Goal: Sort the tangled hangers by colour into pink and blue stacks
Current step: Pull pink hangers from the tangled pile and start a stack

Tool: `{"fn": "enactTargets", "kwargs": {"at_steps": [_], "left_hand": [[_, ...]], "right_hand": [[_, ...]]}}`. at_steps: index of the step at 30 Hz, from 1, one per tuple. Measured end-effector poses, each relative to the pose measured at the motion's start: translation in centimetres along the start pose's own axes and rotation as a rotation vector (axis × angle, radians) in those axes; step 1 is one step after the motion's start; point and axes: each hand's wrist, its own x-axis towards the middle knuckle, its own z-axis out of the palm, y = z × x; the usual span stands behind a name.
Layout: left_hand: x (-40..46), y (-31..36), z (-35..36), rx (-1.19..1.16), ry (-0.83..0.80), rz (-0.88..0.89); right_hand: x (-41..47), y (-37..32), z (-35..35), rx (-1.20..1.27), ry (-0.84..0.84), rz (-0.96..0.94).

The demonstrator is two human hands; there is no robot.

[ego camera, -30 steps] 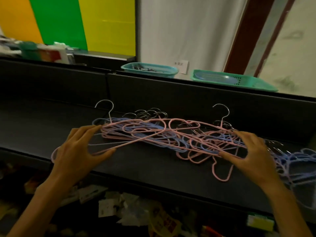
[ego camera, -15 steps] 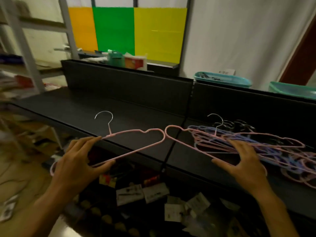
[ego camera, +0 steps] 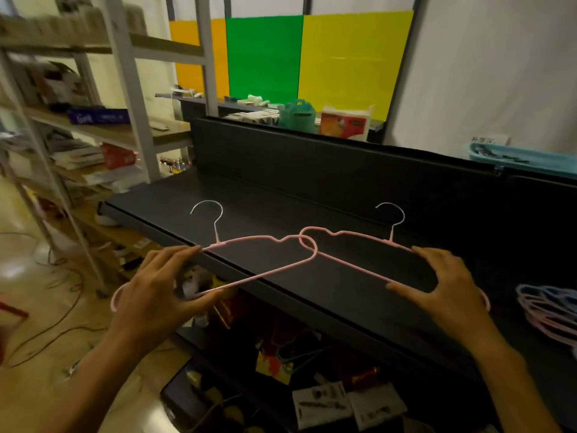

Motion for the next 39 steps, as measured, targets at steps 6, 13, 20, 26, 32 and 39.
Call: {"fn": "enactTargets", "kwargs": {"at_steps": [6, 13, 20, 26, 32, 39], "left_hand": [[8.1, -5.8, 1.6, -0.039, -0.048, 0.066], [15.4, -9.3, 4.1, -0.209, -0.093, 0.141], [21.1, -13.7, 7.2, -0.31, -0.164, 0.234], [25.3, -17.9, 8.8, -0.422, -0.25, 0.29], [27.6, -20.1, 10.4, -0.45, -0.324, 0.322], [28.4, -19.5, 11.2, -0.443, -0.37, 0.383]], "right_hand": [[4.3, -3.7, 4.6, -0.032, 0.0, 0.109], [6.8, -6.6, 7.1, -0.046, -0.1, 0.205], [9.0, -10.8, 11.5, -0.051, -0.245, 0.285], [10.5, -15.1, 16.0, -0.046, -0.292, 0.306], [10.7, -17.2, 17.8, -0.069, -0.282, 0.346], [10.4, -17.8, 17.5, -0.104, -0.305, 0.351]]}}
